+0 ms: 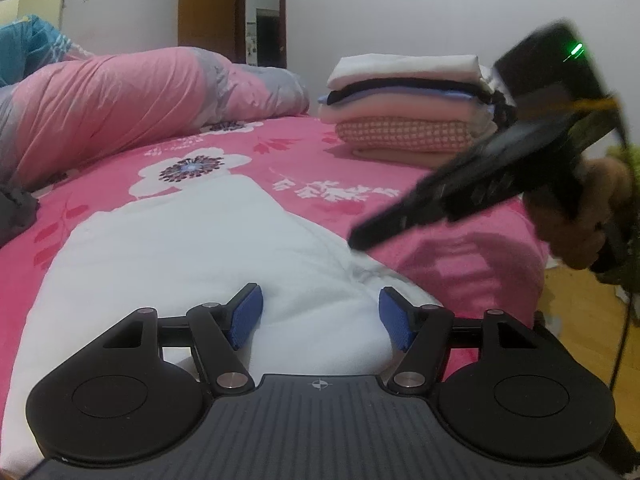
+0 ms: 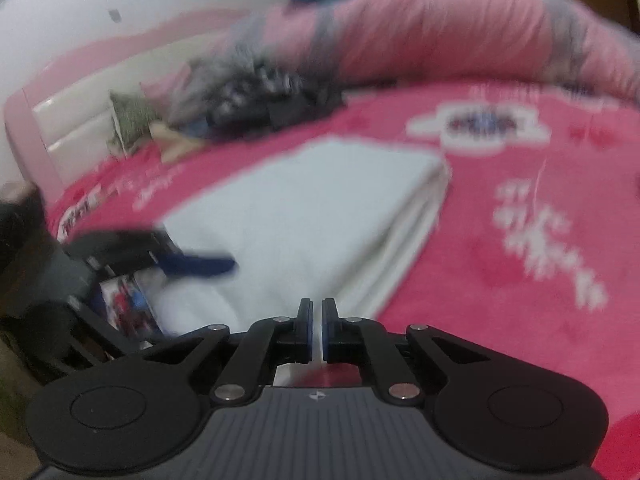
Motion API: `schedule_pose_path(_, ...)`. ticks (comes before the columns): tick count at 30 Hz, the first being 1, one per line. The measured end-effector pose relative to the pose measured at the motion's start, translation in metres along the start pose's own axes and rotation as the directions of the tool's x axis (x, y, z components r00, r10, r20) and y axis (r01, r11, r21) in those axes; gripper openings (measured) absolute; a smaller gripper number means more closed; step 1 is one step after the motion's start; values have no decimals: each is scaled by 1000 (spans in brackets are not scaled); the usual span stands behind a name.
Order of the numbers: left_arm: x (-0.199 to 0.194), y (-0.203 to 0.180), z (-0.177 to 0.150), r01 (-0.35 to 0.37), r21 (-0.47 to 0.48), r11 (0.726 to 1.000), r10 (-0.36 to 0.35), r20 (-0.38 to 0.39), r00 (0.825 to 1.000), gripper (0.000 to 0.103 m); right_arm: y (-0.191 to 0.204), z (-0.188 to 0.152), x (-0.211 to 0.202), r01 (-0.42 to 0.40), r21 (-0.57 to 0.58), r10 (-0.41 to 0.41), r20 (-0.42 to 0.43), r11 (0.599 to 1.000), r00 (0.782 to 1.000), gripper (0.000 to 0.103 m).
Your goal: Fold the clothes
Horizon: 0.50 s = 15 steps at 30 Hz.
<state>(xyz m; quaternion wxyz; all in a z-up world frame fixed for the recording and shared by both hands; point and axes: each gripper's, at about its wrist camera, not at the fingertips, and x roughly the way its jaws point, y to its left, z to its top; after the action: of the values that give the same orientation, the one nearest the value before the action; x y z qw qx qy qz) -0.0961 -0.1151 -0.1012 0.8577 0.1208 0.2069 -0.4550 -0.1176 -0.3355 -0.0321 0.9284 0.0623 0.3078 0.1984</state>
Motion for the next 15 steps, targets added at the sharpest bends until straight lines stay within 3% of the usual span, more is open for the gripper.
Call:
schedule_pose_path(3, -1, -3, 1, -20, -3, 1000, 20, 2, 1000, 65, 19, 4, 2, -4, -66, 7, 48, 998, 999, 5)
schedule_pose_path(5, -6, -4, 0, -29, -12, 1000, 29, 6, 1000, 65, 19, -4, 24, 39, -78, -41, -29, 996, 999, 5)
schedule_pose_path(10, -34, 4, 0, -29, -75, 997, 29, 2, 1000, 65, -2, -21, 34, 83, 64, -80, -39, 995, 996, 8)
schedule_pose_path(15, -67, 26, 1, -99, -145, 984, 106, 45, 993, 65, 16, -15, 28, 168, 38, -167, -28, 985, 985, 9)
